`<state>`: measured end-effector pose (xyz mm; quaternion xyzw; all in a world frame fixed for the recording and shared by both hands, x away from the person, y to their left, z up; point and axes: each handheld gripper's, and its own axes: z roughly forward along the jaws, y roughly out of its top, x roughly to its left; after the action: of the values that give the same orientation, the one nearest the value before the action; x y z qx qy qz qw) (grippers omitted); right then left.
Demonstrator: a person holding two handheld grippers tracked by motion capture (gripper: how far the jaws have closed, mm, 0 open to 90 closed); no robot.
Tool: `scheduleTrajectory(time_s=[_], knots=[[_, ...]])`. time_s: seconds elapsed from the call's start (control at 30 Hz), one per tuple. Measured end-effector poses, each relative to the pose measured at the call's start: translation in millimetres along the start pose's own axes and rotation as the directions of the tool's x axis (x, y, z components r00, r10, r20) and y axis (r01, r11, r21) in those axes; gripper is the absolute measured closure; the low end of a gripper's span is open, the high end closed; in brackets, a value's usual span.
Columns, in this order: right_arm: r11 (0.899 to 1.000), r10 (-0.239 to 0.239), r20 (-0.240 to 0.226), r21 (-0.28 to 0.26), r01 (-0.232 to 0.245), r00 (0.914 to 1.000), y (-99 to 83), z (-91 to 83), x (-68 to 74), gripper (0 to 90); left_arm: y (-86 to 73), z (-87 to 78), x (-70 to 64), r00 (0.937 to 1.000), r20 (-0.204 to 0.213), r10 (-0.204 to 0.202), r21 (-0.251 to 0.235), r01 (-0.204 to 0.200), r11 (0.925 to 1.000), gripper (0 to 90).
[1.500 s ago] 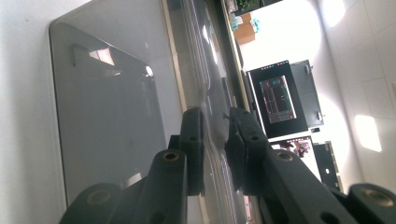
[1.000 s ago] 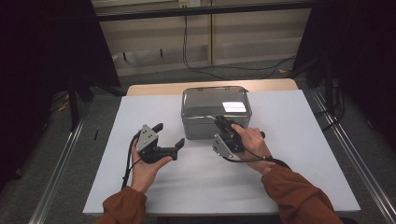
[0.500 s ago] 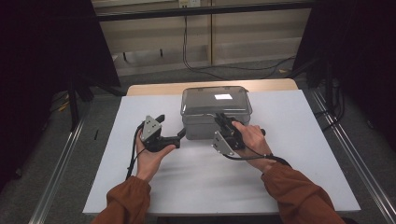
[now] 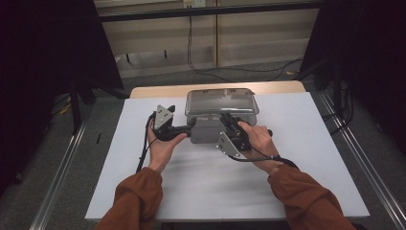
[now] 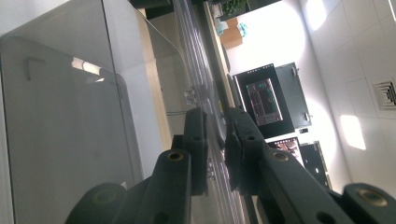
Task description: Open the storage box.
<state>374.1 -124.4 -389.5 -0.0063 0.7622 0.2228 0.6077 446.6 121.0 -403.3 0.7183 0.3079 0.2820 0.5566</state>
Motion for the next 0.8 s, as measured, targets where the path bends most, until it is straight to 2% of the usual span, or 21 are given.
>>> scheduleTrajectory(time_s=[0.03,0.17,0.2,0.37,0.4,0.47,0.67,0.77,0.8], knots=[[1.0,0.005,0.005,0.0,-0.005,1.0,-0.2,-0.7,1.4,79.6,1.4,-0.1,-2.8,1.0,-0.004,0.008,-0.017,-0.008,0.9998,8.7],[1.0,-0.001,0.008,0.002,0.001,1.0,-0.5,-0.9,2.3,79.3,1.0,-0.4,-5.1,0.9998,0.006,0.019,-0.014,-0.019,0.9997,11.8],[1.0,-0.002,0.008,0.004,0.002,1.0,-0.3,-1.4,2.9,78.8,2.1,-1.0,-6.1,0.9991,0.004,0.042,-0.012,-0.042,0.999,12.2],[1.0,0.013,0.008,-0.004,-0.013,0.9999,-2.9,-3.4,4.8,76.4,1.0,0.4,-8.3,0.9988,0.013,0.047,-0.013,-0.047,0.9988,13.2],[1.0,0.017,0.008,-0.006,-0.017,0.9998,-4.1,-3.6,5.1,76.2,0.8,0.6,-7.9,0.9982,0.011,0.058,-0.004,-0.058,0.9983,13.6],[1.0,0.019,0.004,0.008,-0.019,0.9998,-6.2,-3.5,5.8,75.6,0.1,1.8,-8.5,0.9976,0.025,0.064,-0.012,-0.064,0.9979,16.8],[0.999,0.052,-0.001,0.01,-0.052,0.9986,-12.5,-4.4,4.0,73.3,-0.5,3.1,-10.6,0.9954,0.034,0.09,-0.013,-0.089,0.9959,19.8],[0.995,0.096,-0.005,0.0,-0.096,0.9954,-15.6,-7.5,2.2,64.4,-0.1,3.4,-10.8,0.9938,0.044,0.102,-0.016,-0.102,0.9947,22.0],[0.994,0.106,-0.004,0.0,-0.106,0.9944,-16.8,-8.6,1.2,64.8,0.2,3.5,-10.8,0.9933,0.051,0.104,-0.019,-0.103,0.9945,23.3]])
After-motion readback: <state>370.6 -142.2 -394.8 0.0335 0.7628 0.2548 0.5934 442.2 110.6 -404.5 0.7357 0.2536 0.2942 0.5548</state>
